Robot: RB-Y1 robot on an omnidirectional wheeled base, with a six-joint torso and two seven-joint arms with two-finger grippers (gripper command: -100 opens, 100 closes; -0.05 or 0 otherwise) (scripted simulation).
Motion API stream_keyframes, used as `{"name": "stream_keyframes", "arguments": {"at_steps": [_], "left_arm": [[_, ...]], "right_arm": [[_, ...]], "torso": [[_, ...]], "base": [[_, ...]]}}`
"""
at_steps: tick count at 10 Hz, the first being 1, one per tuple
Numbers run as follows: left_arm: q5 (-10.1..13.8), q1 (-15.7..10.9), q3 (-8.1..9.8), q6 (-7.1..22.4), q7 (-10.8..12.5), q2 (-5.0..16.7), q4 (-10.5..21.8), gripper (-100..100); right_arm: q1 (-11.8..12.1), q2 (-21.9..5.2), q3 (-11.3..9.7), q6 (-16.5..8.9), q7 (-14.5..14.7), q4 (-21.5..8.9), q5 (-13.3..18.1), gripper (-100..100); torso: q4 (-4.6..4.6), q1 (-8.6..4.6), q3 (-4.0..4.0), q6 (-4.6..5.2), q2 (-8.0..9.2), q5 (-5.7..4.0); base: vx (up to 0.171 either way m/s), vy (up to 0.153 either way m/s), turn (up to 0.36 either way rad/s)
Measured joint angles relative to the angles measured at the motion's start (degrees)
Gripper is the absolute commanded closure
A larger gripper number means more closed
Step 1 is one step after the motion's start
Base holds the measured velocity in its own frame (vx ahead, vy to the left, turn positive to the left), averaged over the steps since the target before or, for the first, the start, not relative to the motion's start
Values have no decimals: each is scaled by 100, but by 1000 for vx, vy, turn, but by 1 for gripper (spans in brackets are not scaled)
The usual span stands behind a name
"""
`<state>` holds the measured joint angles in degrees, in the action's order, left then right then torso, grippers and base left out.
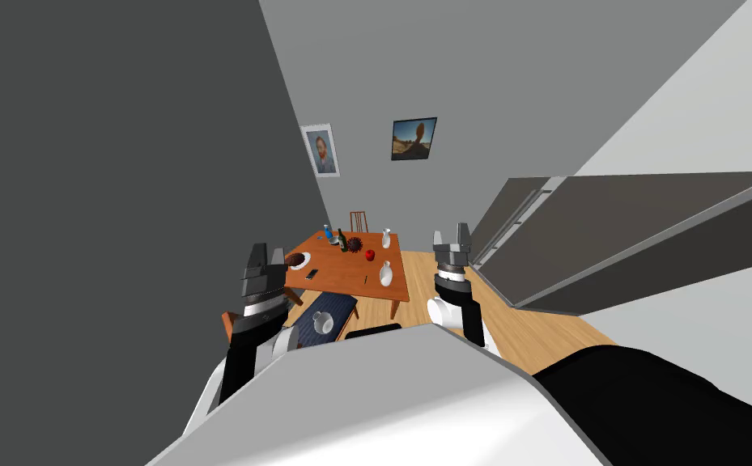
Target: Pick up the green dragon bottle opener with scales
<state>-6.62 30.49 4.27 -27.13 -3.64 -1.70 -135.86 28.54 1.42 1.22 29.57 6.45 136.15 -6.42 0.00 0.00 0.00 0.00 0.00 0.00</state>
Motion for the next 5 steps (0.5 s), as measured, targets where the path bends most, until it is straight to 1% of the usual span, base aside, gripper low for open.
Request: {"name": "stream_keyframes", "arguments": {"at_steps": [3,4,5], "left_arm": [[-20,-44,-1,93,-46,422,149,-100],[-17,-78,24,137,-61,581,259,-100],[-38,-65,3,70,-107,686,472,-100]], "right_arm": [[0,0,0,0,0,0,0,0],[0,0,0,0,0,0,0,0],[0,0,0,0,0,0,0,0]], "torso": [[0,-4,1,1,2,-1],[0,-5,1,1,2,-1],[0,-9,1,1,3,-1]], "base": [[-6,-18,-96],[-10,-29,-117],[-11,-35,-154]]}}
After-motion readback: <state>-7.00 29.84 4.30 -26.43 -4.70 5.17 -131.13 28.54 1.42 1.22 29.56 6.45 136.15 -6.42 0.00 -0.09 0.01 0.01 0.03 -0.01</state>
